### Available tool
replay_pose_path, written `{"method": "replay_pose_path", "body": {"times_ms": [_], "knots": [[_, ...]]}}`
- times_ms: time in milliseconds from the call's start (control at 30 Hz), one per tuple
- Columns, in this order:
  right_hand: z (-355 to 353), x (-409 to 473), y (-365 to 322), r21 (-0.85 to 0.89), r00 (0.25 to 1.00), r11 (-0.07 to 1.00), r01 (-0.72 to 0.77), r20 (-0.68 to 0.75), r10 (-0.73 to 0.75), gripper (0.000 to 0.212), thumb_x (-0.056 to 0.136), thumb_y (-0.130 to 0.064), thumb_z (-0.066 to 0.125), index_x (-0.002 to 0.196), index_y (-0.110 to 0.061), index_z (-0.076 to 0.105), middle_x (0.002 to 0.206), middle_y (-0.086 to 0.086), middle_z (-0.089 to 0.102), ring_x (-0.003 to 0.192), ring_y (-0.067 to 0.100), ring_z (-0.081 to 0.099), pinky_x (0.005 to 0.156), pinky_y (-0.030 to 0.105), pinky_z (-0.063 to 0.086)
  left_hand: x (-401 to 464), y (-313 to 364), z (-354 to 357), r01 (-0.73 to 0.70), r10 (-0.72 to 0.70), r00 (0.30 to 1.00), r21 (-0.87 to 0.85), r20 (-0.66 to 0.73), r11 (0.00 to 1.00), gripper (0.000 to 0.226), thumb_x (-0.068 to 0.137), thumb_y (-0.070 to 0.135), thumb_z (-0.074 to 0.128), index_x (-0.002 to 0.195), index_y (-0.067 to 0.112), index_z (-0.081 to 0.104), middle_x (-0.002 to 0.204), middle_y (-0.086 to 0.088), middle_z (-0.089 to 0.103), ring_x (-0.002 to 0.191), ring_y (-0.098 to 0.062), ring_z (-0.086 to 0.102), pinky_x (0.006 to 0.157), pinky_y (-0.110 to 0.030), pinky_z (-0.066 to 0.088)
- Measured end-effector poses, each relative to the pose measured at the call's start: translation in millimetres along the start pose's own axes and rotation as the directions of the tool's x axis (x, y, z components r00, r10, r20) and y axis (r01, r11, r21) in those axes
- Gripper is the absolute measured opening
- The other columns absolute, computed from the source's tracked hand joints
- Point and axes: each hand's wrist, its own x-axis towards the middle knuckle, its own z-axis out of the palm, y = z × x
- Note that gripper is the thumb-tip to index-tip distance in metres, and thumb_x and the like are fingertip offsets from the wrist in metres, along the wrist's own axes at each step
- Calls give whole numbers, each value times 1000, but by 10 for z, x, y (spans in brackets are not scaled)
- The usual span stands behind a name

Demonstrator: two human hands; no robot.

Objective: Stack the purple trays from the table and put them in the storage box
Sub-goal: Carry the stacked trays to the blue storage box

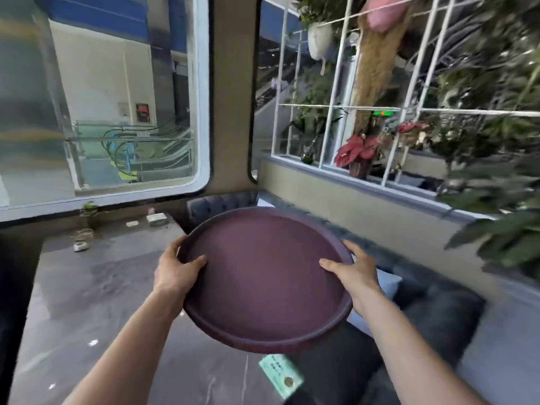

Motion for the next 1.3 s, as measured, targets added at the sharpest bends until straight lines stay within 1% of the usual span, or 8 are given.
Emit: {"method": "replay_pose_path", "body": {"times_ms": [300, 433, 500, 667, 800, 1067, 1167, 1300], "knots": [[-2039, -189, 323, 25, 896, 998, -58, -439, 63, 82, 61, -19, 92, 134, -33, 56, 128, 1, 65, 106, 25, 67, 92, 45, 57, -601, 260, 2092, -106, 91, 910, 16, 404, 994, 69, 80, 20, 78, 141, 35, 51, 136, -3, 61, 120, -26, 60, 106, -45, 48], [-2709, -529, 399, 17, 783, 998, -67, -619, 63, 69, 69, -6, 87, 130, -25, 60, 111, -2, 68, 84, 12, 66, 69, 23, 52, -950, 319, 2859, -130, 110, 808, -7, 580, 992, 68, 82, 17, 76, 143, 28, 50, 137, -5, 61, 121, -27, 60, 107, -43, 46], [-2966, -690, 449, 30, 718, 997, -73, -692, 73, 65, 69, -3, 86, 125, -27, 63, 99, -7, 69, 77, 6, 64, 67, 24, 51, -1116, 330, 3203, -127, 106, 750, -15, 653, 992, 66, 82, 16, 76, 142, 26, 51, 133, -6, 63, 114, -27, 62, 104, -41, 47], [-3411, -1211, 606, 71, 505, 991, -112, -855, 118, 77, 61, -10, 90, 129, -29, 62, 110, -3, 73, 98, 21, 71, 94, 44, 56, -1556, 362, 3916, -84, 92, 537, -56, 838, 995, 67, 86, 8, 74, 146, 22, 48, 131, -9, 64, 110, -25, 62, 97, -35, 46], [-3596, -1758, 693, 87, 325, 988, -130, -937, 125, 78, 47, -23, 93, 121, -30, 68, 104, -6, 76, 97, 20, 72, 95, 45, 56, -1979, 346, 4282, -120, 102, 385, -60, 917, 991, 67, 85, 13, 75, 145, 27, 49, 133, -3, 63, 123, -29, 59, 107, -43, 45], [-3632, -3263, 976, 158, -94, 970, -184, -985, 142, 94, 35, -40, 91, 125, -32, 62, 117, -4, 71, 105, 21, 69, 96, 45, 55, -3312, 279, 4498, -191, 133, -5, -131, 991, 973, 65, 85, 11, 75, 144, 23, 51, 125, 6, 55, 114, -22, 57, 101, -34, 43], [-3519, -3923, 983, 197, -251, 961, -194, -957, 145, 89, 40, -37, 91, 124, -34, 61, 117, -3, 70, 104, 22, 68, 95, 47, 55, -3949, 149, 4439, -153, 99, -158, -123, 983, 981, 63, 82, 9, 76, 138, 29, 56, 113, 4, 66, 108, -25, 65, 94, -35, 49], [-3411, -4730, 966, 255, -398, 954, -157, -901, 175, 95, 44, -31, 93, 132, -32, 56, 119, 1, 68, 100, 26, 70, 90, 49, 58, -4789, 64, 4212, -121, 107, -315, -152, 943, 981, 64, 81, 11, 77, 139, 28, 55, 125, 1, 65, 107, -24, 63, 98, -39, 49]]}}
